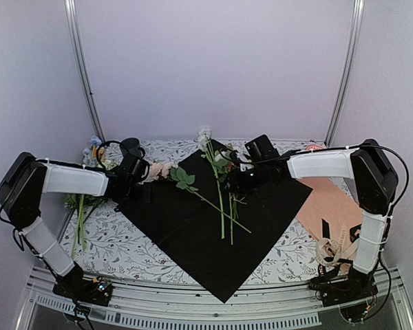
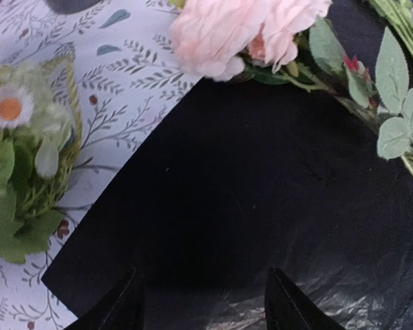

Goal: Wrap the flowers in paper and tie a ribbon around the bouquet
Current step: Place the fake flower on the flattened wrapping paper, then adjust the fake flower on the flattened wrapping paper.

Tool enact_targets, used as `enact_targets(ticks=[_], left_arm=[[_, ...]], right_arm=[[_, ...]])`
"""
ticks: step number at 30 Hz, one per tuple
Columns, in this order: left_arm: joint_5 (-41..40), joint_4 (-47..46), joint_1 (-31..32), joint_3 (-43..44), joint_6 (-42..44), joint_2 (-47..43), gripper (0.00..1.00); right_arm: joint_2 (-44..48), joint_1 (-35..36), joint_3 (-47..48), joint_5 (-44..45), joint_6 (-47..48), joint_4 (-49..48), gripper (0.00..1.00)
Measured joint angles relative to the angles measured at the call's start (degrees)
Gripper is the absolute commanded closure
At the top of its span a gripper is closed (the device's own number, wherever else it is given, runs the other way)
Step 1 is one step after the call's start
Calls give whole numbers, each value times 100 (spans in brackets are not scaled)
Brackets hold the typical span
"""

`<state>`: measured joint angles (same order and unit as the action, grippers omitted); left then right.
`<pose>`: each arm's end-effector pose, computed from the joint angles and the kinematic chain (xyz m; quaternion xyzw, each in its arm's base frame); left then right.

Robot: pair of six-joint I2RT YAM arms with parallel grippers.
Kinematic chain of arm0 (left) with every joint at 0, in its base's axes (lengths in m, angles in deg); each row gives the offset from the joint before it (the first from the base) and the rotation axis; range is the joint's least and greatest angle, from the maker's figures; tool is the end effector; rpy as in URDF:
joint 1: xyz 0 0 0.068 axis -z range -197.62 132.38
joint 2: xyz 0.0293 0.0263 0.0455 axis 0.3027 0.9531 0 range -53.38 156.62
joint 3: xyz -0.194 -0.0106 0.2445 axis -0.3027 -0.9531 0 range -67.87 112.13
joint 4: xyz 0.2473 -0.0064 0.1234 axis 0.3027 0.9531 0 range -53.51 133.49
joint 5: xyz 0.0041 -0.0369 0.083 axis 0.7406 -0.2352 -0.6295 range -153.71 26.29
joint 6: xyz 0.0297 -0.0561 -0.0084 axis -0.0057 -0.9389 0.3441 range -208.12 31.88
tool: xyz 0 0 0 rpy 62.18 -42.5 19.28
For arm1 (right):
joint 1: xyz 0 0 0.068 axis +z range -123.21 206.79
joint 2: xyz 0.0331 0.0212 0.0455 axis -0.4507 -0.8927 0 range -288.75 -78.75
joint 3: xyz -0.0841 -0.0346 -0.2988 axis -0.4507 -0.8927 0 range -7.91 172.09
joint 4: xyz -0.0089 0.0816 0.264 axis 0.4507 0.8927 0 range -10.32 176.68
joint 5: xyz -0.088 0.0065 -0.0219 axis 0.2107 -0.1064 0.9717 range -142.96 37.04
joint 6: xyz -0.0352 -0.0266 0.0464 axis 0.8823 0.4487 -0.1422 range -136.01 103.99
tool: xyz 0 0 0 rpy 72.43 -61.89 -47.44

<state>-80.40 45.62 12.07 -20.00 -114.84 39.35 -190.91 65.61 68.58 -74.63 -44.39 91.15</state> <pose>0.2966 -0.1527 0.1780 -0.0205 0.9418 -0.0230 0.3348 0.3498 0.3049 0.2042 -0.1517 0.9042 0.3444 0.2021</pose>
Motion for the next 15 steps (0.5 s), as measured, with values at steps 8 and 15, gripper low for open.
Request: enact_targets(ticks=[8,15], left_arm=[[439,44,-621,1864,726,1541,61],[588,376,-872,3220,1147,3023,63]], right_arm=[[136,-214,-243,490,442,498,71],[136,-107,-597,535,772,946,73]])
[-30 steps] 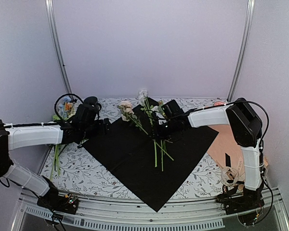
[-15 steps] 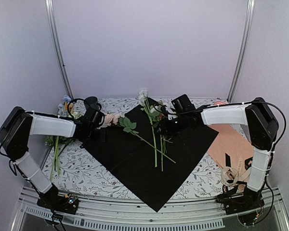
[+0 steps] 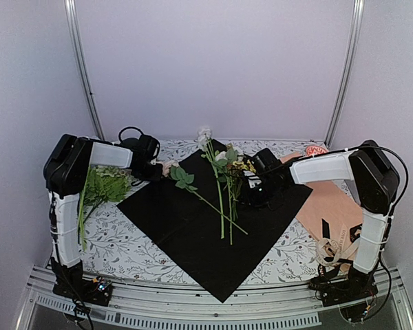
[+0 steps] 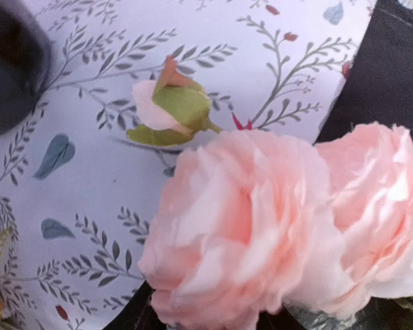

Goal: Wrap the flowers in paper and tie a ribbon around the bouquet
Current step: Adjust the fake flower on the flattened wrapping paper.

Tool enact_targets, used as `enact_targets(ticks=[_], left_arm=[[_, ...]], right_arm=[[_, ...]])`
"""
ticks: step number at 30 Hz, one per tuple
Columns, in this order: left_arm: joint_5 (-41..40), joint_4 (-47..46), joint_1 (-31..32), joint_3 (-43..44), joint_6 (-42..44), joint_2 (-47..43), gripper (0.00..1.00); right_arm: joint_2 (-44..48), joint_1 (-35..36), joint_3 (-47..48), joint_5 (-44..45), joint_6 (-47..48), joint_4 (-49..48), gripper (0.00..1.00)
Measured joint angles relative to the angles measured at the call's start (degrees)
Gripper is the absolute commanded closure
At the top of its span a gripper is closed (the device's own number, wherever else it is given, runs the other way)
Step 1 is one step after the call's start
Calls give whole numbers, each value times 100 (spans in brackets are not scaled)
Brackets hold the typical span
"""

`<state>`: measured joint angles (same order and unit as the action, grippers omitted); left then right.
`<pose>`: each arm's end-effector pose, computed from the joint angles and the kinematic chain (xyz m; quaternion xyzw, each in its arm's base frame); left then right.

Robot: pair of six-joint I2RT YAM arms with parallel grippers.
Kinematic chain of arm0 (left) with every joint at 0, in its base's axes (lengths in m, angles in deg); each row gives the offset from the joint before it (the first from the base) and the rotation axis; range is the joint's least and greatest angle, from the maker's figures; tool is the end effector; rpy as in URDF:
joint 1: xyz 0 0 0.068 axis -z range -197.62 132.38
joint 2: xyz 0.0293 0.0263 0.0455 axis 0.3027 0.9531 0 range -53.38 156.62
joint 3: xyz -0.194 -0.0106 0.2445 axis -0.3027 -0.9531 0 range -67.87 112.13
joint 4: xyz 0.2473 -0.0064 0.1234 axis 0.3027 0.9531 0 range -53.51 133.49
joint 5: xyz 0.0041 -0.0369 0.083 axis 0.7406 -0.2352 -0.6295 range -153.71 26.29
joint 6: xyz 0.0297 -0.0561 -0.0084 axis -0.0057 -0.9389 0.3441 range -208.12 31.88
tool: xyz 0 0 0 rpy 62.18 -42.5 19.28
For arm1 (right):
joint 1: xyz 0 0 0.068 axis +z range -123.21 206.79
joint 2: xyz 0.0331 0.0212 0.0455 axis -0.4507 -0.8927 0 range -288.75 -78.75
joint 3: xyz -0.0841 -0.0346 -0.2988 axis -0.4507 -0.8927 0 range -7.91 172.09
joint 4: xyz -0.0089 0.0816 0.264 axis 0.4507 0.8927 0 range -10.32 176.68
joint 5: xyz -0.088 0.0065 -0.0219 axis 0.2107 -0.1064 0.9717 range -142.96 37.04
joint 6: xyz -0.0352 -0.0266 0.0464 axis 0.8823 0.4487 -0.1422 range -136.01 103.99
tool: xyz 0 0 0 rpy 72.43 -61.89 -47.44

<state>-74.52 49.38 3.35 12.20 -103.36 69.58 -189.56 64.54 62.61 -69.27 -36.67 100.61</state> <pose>0.4579 -0.1656 0.1340 0.0199 0.9517 -0.0056 0.3064 0.3273 0.2710 0.1687 -0.1774 0.9429 0.2400 0.1477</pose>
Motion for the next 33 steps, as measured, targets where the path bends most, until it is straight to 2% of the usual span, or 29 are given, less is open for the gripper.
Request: enact_targets(ticks=[4,8,18,29,33], left_arm=[[153,55,4,634,299,380,62],[393,-28,15,820,577,531,62],[1025,-407,105,1777,1329,1147,59],[1329,-446,260,3038,1888,1891,59],[1360,-452,297,3484,1991,2079,57]], right_arm=[[0,227,-24,-7,190,155,73],[0,387,-208,-76,297,225,73],[11,422,-264,-487,490,275,75],[-9,743,-251,-1012,684,267,75],[-175,857,26,-1246,730,249,74]])
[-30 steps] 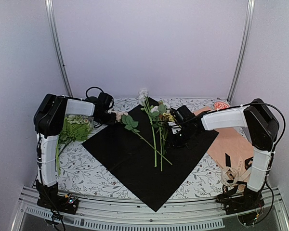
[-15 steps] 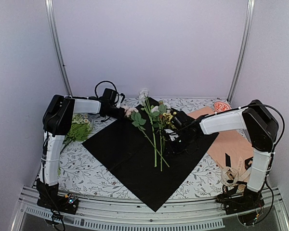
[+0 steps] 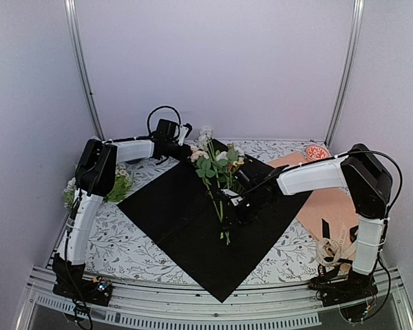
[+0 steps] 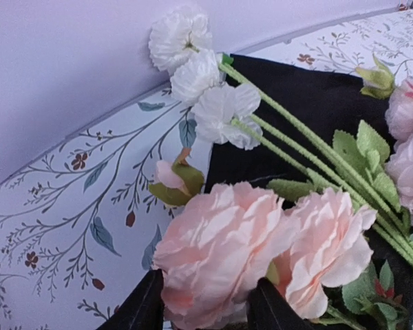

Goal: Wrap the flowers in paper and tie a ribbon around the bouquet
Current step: Adjust the fake flower on the flattened wrapping paper.

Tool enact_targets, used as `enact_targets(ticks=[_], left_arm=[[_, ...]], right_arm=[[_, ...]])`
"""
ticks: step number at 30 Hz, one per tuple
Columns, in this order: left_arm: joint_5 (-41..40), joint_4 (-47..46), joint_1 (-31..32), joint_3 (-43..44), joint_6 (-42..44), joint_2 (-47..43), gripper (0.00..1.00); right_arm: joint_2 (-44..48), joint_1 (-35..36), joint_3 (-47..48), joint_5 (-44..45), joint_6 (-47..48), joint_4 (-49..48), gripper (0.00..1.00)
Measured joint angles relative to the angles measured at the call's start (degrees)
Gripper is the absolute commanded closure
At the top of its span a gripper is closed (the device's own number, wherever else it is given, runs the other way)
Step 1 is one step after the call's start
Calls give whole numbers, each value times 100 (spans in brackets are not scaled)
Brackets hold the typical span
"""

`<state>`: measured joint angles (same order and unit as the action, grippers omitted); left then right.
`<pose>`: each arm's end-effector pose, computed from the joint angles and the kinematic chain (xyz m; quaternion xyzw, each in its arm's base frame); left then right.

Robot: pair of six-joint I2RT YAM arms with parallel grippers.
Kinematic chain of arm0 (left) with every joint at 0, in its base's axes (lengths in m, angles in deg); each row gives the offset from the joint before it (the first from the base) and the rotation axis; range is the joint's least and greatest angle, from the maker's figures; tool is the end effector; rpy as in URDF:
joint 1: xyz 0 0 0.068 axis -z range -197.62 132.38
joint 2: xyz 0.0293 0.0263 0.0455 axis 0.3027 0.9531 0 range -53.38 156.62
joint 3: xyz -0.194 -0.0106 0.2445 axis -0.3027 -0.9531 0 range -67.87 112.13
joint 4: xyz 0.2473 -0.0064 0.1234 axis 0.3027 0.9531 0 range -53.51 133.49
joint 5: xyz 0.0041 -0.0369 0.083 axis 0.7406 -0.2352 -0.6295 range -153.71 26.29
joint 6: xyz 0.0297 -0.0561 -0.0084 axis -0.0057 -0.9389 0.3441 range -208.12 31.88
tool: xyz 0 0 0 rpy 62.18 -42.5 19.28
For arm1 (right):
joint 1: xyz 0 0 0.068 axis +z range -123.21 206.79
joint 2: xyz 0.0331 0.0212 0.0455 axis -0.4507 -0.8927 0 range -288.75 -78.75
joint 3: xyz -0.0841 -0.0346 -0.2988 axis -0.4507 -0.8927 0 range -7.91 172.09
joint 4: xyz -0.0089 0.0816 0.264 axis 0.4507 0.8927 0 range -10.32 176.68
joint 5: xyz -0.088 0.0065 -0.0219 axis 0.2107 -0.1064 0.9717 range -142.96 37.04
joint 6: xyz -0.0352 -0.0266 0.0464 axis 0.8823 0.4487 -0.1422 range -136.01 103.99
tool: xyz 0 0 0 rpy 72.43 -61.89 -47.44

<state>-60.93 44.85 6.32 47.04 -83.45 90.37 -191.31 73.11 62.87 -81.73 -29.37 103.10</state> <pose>0.5671 -0.2545 0.1457 0.2317 0.8650 -0.0959 0.4346 0.2734 0.3208 0.1591 -0.3196 0.8920 0.3140 0.0597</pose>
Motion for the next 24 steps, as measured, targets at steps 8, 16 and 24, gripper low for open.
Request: enact_targets(ticks=[8,16,24], left_arm=[[-63,9,-7,400,188,61,42],[-660,496,-72,-885,-138,-973,42],[-1102,564,-109,-3687,-1084,-2763,46]], right_arm=[[173,-90,116,-2,-79,-42,70],[461,-986,90,1370,-730,-48,71],[-573,-1088,977,1952,-710,116,72]])
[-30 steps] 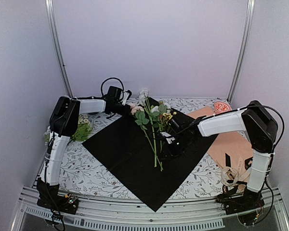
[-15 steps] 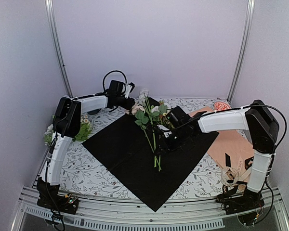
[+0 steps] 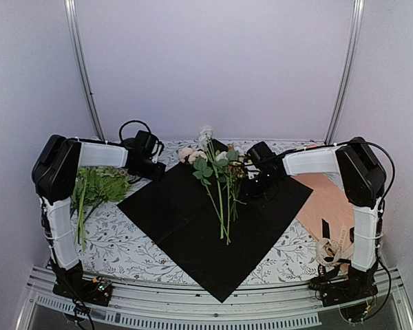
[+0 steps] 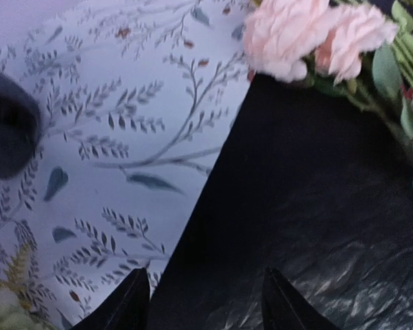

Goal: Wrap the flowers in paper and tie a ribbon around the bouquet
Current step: Adjust the fake flower on the flattened wrapping paper.

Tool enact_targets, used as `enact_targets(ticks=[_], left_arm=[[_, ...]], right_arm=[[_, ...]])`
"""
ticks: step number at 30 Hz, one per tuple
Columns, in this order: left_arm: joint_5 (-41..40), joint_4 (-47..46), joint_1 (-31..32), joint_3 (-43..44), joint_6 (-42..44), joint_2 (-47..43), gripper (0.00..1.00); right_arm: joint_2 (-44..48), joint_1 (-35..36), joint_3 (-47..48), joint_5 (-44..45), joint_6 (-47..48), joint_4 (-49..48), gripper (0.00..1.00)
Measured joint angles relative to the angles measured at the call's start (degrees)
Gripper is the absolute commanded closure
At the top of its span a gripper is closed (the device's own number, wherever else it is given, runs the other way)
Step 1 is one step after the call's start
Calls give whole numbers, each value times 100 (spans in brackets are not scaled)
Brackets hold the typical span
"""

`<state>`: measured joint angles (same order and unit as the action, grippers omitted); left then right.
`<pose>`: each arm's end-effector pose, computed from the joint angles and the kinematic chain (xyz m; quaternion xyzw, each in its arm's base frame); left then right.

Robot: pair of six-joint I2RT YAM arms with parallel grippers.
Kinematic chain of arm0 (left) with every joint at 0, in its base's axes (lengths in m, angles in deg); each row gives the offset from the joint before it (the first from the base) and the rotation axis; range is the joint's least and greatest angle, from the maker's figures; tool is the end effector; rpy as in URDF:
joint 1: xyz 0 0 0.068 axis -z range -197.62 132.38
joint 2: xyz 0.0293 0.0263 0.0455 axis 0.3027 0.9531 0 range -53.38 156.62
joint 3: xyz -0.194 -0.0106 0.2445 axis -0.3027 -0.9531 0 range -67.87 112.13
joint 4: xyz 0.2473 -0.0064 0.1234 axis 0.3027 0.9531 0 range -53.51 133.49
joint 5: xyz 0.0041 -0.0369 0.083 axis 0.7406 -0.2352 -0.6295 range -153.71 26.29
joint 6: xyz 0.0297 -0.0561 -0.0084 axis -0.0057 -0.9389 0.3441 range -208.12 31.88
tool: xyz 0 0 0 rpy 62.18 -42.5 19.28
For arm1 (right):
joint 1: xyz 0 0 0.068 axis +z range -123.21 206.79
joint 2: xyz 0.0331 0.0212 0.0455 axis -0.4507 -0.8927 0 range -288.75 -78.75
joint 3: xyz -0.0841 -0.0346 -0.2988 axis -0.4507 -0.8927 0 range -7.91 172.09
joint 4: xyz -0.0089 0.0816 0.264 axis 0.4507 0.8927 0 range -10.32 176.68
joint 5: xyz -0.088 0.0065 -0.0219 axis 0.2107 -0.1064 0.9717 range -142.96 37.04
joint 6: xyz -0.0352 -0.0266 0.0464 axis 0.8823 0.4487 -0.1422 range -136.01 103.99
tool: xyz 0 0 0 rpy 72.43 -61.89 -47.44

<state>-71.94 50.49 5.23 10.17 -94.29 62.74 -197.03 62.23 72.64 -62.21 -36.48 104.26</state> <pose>0.4379 -0.1769 0.1762 0.1137 0.9367 -0.0156 0.3308 0.3739 0.2759 0.1607 -0.1453 0.9570 0.1810 0.1740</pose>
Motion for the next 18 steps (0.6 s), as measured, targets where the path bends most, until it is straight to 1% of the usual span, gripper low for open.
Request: enact_targets(ticks=[3,7,11,18], left_arm=[[7,2,-2,-754,-271,-81,47],[44,-385,-2,-1224,-538,-275,48],[70,-752,13,-1464,-621,-337,49],[-2,-1040,39,-1620,-656,-367,50]], right_arm=[[-199,55,179,-7,72,37,72],[-424,210,505,-22,166,72,72],[-623,435,811,-4,275,107,72],[-815,627,1220,17,446,293,72]])
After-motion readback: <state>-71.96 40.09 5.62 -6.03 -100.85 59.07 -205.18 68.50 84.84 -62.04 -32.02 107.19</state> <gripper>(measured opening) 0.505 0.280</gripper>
